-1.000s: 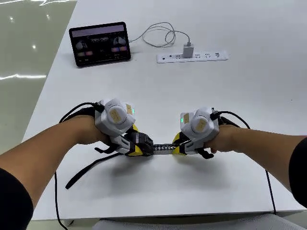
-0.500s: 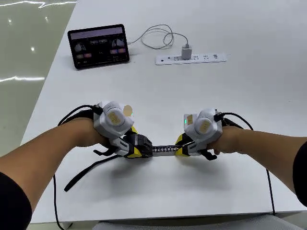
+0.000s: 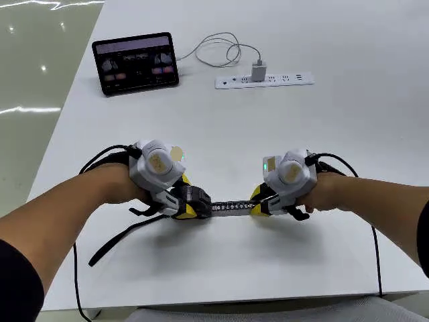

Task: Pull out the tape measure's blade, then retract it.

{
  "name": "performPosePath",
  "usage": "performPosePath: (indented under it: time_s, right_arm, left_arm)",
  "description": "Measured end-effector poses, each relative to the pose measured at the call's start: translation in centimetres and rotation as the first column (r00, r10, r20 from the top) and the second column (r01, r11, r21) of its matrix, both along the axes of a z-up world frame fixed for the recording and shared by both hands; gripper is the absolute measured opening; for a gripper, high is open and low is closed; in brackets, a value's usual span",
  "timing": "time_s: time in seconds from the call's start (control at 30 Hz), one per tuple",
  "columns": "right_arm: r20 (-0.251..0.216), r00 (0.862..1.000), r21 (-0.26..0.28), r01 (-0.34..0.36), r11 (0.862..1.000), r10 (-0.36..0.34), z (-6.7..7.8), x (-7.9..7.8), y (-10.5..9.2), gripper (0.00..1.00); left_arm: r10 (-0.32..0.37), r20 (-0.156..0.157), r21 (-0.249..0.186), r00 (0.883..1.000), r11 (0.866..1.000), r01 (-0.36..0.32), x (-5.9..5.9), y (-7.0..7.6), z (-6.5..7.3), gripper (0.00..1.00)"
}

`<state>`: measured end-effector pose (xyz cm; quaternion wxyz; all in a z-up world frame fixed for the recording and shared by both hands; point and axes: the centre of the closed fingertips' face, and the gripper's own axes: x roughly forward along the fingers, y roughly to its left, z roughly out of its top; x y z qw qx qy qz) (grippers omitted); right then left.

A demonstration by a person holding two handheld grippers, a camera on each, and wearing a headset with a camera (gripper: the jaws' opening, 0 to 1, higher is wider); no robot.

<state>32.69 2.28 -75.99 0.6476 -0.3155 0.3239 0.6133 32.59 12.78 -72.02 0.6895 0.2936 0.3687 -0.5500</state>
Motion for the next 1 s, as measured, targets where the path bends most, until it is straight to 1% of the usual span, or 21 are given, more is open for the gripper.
performPosePath:
  time_s: [0.37,0.63,1.0]
  right_arm:
    - [-0.002,1.000,-0.006,0.006,1.000,-0.006,0.0,-0.2,-0.8,0.11]
    - [-0.002,1.000,-0.012,0.018,1.000,-0.018,0.0,-0.1,-2.0,0.11]
    - [-0.002,1.000,-0.018,0.028,0.999,-0.028,0.1,0.0,-2.9,0.11]
  left_arm:
    - [-0.002,0.002,0.001,1.000,1.000,0.002,-0.2,-0.1,0.1,0.33]
    - [0.000,0.004,0.001,1.000,1.000,0.000,-0.2,-0.1,0.1,0.33]
    - [0.004,0.005,-0.001,1.000,1.000,-0.004,-0.3,-0.2,0.2,0.33]
